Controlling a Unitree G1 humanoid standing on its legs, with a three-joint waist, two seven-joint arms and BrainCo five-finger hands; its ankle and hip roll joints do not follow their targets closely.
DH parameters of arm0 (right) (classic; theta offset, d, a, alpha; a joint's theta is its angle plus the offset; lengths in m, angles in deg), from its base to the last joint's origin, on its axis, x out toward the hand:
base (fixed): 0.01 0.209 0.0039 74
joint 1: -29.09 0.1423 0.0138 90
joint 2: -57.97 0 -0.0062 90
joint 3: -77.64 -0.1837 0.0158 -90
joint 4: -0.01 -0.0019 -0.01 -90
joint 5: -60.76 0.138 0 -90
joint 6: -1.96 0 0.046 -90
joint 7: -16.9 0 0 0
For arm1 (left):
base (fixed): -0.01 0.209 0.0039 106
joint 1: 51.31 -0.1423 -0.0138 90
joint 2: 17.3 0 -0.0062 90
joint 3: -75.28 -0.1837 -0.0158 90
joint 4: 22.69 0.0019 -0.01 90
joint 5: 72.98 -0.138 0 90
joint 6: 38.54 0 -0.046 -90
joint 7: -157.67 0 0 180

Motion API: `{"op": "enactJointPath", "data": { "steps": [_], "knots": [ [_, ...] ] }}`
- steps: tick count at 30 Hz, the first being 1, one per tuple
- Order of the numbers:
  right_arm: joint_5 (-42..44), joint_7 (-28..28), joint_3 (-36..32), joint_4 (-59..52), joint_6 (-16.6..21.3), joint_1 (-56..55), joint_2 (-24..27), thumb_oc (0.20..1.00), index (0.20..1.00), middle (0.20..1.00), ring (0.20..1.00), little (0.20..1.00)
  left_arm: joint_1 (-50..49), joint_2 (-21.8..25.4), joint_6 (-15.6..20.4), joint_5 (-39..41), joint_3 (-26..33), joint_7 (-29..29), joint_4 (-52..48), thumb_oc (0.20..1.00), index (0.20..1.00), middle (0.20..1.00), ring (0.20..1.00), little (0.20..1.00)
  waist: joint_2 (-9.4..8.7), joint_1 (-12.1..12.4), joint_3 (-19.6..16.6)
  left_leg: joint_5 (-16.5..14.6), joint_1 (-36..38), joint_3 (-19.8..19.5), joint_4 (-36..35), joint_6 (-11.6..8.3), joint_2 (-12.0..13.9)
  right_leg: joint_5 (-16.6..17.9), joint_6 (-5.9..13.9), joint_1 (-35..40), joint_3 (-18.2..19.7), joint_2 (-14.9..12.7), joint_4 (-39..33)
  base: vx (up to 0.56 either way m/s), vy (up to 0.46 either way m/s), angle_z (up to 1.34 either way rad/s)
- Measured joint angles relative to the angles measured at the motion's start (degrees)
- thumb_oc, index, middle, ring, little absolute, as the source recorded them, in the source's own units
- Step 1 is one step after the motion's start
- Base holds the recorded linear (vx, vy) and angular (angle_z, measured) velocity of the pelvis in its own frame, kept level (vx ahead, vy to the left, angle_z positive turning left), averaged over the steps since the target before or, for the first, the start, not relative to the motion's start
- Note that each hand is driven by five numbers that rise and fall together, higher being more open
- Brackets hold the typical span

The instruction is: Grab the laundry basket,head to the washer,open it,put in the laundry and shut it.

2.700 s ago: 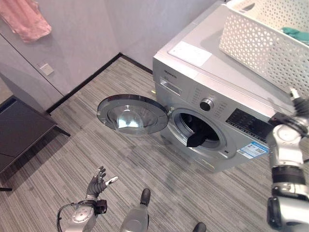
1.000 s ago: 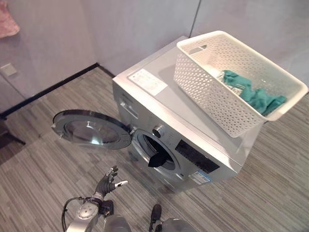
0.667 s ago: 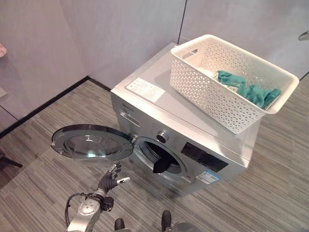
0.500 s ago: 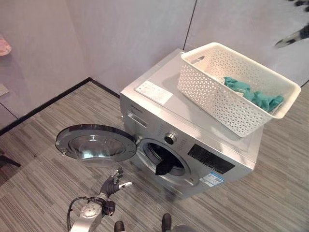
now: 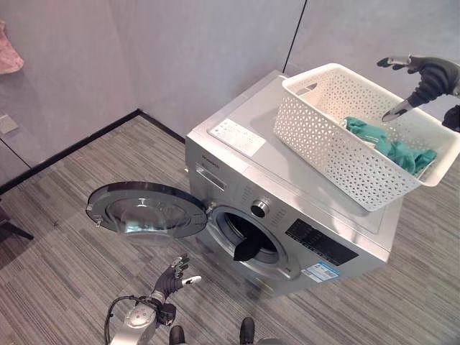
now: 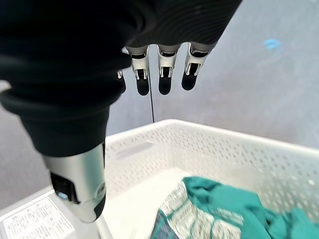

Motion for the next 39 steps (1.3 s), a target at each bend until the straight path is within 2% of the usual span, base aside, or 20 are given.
{"op": "enactJointPath", "data": {
  "steps": [9,15,23,33,39],
  "knots": [
    [-0.51,0.24,-3.62,0.29,-0.06,-5.6,1.31,1.0,1.0,1.0,1.0,1.0,0.05,-0.1,-0.01,0.13,0.12,0.03,-0.07,1.0,1.0,1.0,1.0,1.0,0.31,0.1,0.38,0.06,-0.82,-0.88,-0.06,-0.09,0.04,-0.22,0.12,-0.39,-0.6,0.11,-0.06,0.02,-0.062,0.04],
    [-0.94,1.13,-3.6,0.36,-0.06,-5.72,1.19,1.0,1.0,1.0,1.0,1.0,-0.82,-0.48,-0.01,0.13,1.6,0.05,-0.06,1.0,1.0,1.0,1.0,1.0,0.96,0.26,1.61,0.09,-1.05,-0.85,-0.1,-0.14,0.14,-0.22,0.1,-0.64,-0.6,0.23,-0.06,0.01,-0.067,0.0],
    [-2.54,1.36,-2.12,2.54,-0.07,-5.37,1.15,1.0,1.0,1.0,1.0,1.0,-0.8,-0.3,-0.01,1.9,2.34,-0.03,-0.06,1.0,1.0,1.0,1.0,1.0,0.34,1.35,3.83,0.53,-3.04,-1.13,-0.06,-0.84,1.33,-0.06,-0.41,-2.48,-0.78,1.46,-0.03,0.02,-0.081,0.01],
    [-6.11,1.49,-2.22,7.9,-0.07,-5.1,1.18,1.0,1.0,1.0,1.0,1.0,-0.75,0.07,0.01,2.24,4.18,-0.43,-0.03,1.0,1.0,1.0,1.0,1.0,-0.02,1.46,4.22,0.88,-4.73,-2.14,-0.02,-1.42,2.04,-0.16,-0.74,-3.66,-1.51,2.21,-0.03,0.03,-0.061,0.04],
    [-7.03,2.41,-5.12,8.48,-0.14,-9.22,1.15,1.0,1.0,1.0,1.0,1.0,-0.9,0.72,0.01,2.27,4.17,-0.39,-0.52,1.0,1.0,1.0,1.0,1.0,-0.08,1.51,6.52,1.12,-4.85,-2.45,-0.02,-1.77,2.28,-0.07,-0.88,-3.63,-1.6,2.37,-0.03,0.02,-0.033,0.01]
  ]
}}
